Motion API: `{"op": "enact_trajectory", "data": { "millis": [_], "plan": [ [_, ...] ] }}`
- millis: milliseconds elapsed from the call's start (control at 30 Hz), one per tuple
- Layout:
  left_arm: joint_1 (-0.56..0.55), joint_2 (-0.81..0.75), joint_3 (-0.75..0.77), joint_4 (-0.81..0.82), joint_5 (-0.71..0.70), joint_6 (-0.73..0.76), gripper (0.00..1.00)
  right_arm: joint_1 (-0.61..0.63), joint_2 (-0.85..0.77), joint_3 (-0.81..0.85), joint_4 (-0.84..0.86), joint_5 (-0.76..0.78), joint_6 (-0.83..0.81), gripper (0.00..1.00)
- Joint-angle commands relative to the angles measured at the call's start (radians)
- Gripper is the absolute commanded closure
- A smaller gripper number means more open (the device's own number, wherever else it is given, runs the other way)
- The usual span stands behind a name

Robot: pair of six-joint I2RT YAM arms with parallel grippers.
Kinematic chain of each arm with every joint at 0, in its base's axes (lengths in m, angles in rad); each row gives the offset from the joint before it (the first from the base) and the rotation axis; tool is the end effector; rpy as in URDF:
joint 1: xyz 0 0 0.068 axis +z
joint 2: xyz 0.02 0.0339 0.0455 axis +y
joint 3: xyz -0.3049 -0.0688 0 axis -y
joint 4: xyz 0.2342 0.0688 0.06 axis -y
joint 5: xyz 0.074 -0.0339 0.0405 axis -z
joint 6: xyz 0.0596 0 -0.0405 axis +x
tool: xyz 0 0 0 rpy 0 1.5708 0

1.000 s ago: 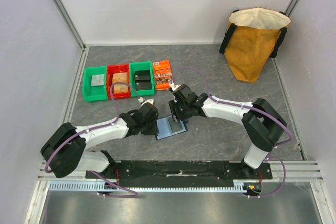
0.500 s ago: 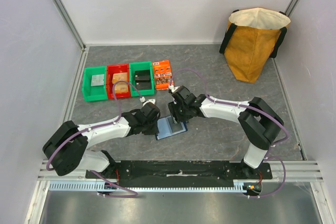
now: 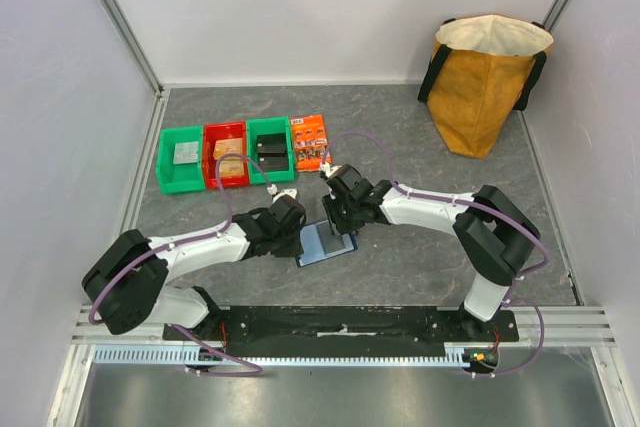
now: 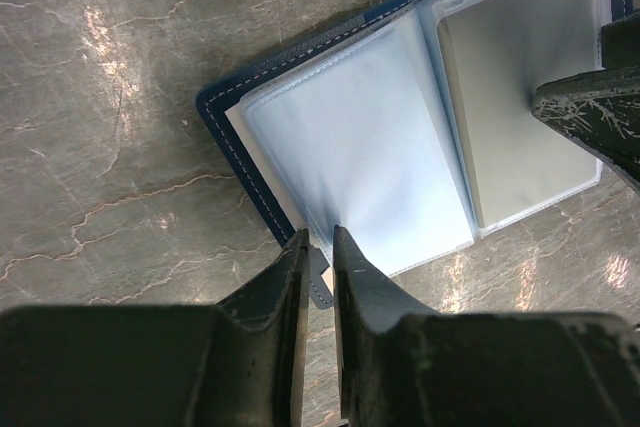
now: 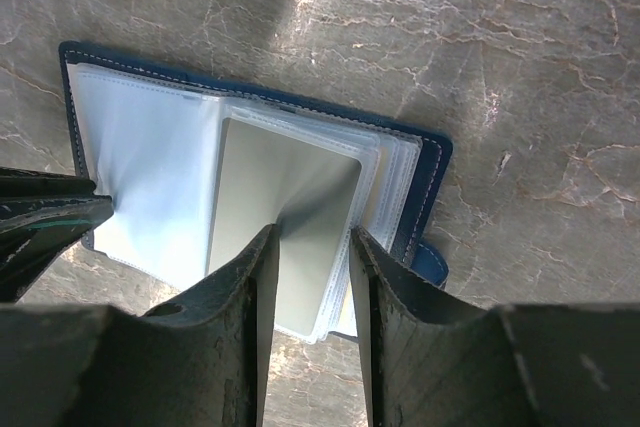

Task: Take the credit cards out of the card holder
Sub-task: Remove the credit card from the card holder.

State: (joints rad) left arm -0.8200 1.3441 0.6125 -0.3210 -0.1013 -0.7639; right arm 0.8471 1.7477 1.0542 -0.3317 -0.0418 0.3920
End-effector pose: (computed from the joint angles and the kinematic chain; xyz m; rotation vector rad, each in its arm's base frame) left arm 0.1626 -0.1654 0.1830 0.0391 2.6776 -0.4098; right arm 0.2374 0.2725 0.1959 -0.6200 2.6078 0.4811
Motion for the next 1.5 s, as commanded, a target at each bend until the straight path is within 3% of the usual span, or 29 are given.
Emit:
{"op": "enact_trajectory", "data": {
  "millis": [0, 533, 1000, 1467],
  "plan": [
    [-0.021, 0.036, 0.0, 0.017, 0.031, 0.017, 0.8, 0.007, -0.036, 0.027, -0.003, -0.033, 0.001, 0.6],
    [-0.024, 0.038, 0.003, 0.026, 0.038, 0.012, 0.8, 0.012, -0.105, 0.049, -0.026, -0.044, -0.002, 0.56],
    [-0.024, 0.026, 0.0, 0.039, 0.048, 0.005, 0.8, 0.017, -0.136, 0.058, -0.027, -0.059, -0.018, 0.63],
    [-0.022, -0.003, -0.026, 0.066, 0.057, -0.02, 0.8, 0.018, -0.12, 0.05, 0.023, -0.187, -0.015, 0.65]
  ]
}}
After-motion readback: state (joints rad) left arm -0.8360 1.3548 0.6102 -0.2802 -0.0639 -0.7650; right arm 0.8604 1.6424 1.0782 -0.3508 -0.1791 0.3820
